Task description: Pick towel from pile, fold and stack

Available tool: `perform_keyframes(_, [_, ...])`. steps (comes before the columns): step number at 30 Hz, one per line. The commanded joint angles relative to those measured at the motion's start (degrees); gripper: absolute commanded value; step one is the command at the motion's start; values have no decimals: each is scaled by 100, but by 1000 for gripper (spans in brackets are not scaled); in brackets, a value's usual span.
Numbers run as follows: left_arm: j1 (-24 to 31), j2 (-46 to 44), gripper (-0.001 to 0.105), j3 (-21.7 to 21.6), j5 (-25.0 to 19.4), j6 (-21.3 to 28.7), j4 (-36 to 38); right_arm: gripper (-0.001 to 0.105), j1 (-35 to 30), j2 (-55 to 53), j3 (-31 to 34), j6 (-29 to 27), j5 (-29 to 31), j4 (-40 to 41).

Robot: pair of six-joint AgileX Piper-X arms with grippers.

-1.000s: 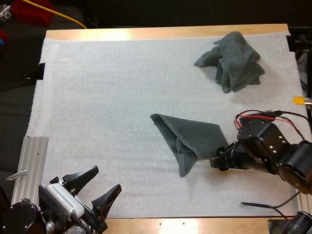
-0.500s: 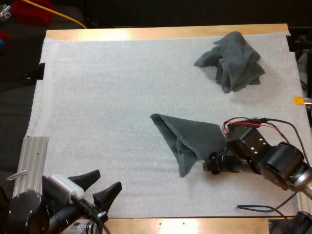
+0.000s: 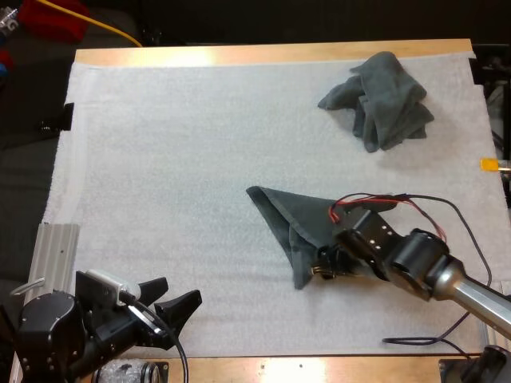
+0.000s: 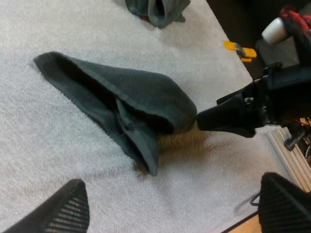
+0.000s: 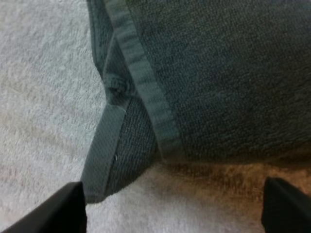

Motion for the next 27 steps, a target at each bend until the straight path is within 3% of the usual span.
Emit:
perform_keyframes(1, [-18,11,70,-45,68,-72,59,71,21,96,-3,69,48,-81])
perform_keyframes(10, [-18,11,70,-45,669,-71,141,71,87,839,-3,473,194,-472])
perform_keyframes(24, [-18,11,70,-45,690,-116,364,71,79,1600,-3,619,828,-611])
perform_keyframes(27, [-18,11,70,-45,762,-116,364,63,77,1679,-3,619,949,-691])
